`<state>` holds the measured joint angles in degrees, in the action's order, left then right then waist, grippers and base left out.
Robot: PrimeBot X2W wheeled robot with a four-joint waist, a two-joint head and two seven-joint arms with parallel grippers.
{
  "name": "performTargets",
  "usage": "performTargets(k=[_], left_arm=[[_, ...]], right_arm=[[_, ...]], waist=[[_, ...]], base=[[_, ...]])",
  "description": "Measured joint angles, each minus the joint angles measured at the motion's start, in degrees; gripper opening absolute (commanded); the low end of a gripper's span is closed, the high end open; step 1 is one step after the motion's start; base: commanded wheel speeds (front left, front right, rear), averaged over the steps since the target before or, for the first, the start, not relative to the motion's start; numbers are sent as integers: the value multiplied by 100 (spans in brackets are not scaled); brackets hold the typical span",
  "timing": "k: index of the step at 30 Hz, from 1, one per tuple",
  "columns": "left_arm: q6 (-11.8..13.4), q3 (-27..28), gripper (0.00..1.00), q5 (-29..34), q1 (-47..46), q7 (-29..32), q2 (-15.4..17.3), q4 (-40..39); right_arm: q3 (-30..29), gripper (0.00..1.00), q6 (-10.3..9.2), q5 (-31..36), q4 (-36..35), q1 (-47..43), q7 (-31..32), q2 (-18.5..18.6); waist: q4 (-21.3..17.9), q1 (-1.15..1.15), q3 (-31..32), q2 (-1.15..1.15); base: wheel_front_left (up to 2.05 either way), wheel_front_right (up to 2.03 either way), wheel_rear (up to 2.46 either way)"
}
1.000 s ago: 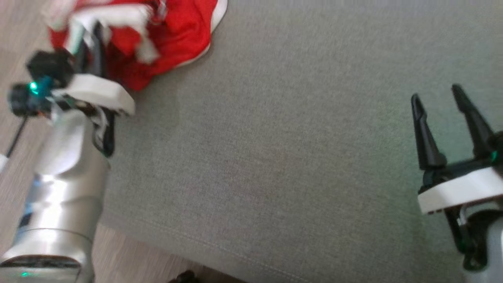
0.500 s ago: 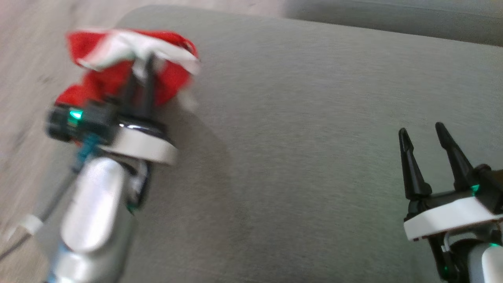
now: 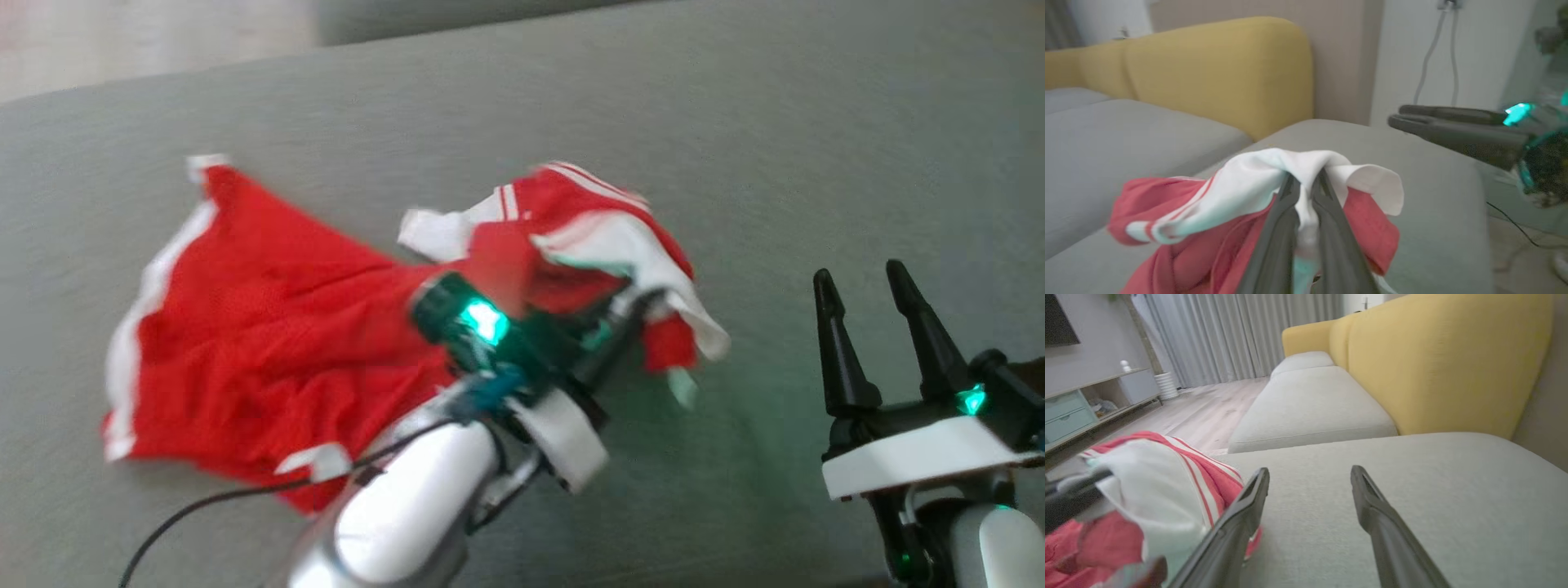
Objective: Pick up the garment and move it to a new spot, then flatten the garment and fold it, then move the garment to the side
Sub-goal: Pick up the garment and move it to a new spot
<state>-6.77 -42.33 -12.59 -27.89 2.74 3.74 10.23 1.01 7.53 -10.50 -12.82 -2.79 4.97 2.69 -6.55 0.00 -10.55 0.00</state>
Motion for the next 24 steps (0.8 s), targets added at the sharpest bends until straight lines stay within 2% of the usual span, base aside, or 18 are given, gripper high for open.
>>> performTargets(k=[4,7,8,9,12,16,19,24], left_arm=[[-37,-623,0,-247,-208,125,-63,500],[-40,-912,0,-435,-227,177,-67,910],[-40,-984,36,-467,-230,176,-63,1039],[-52,-1038,100,-477,-236,174,-59,1141],[-78,-1183,100,-508,-300,-30,-52,1235],[-19,-1148,100,-506,-458,-427,-52,1166],[218,-1024,100,-508,-439,-722,-13,977],[740,-383,100,-638,-271,-1233,246,525]], right_arm=[[-36,100,0,-218,149,4,-181,-4],[-66,100,0,-279,261,8,-305,-5],[-69,100,0,-287,294,24,-334,-7],[-76,100,0,-312,328,57,-360,-12],[-86,100,0,-312,420,221,-407,-13],[-88,100,0,-299,441,274,-446,-13],[-107,100,0,-233,432,270,-436,-13],[-162,100,0,-105,338,220,-282,-13]], waist=[[-513,0,-218,0],[-746,0,-446,0],[-795,2,-519,0],[-834,2,-589,0],[-846,2,-703,0],[-677,1,-636,0],[-489,0,-494,0],[-99,0,-300,0]], base=[[0,0,0],[0,0,0],[0,0,0],[0,0,0],[0,0,0],[0,0,0],[0,0,0],[0,0,0]])
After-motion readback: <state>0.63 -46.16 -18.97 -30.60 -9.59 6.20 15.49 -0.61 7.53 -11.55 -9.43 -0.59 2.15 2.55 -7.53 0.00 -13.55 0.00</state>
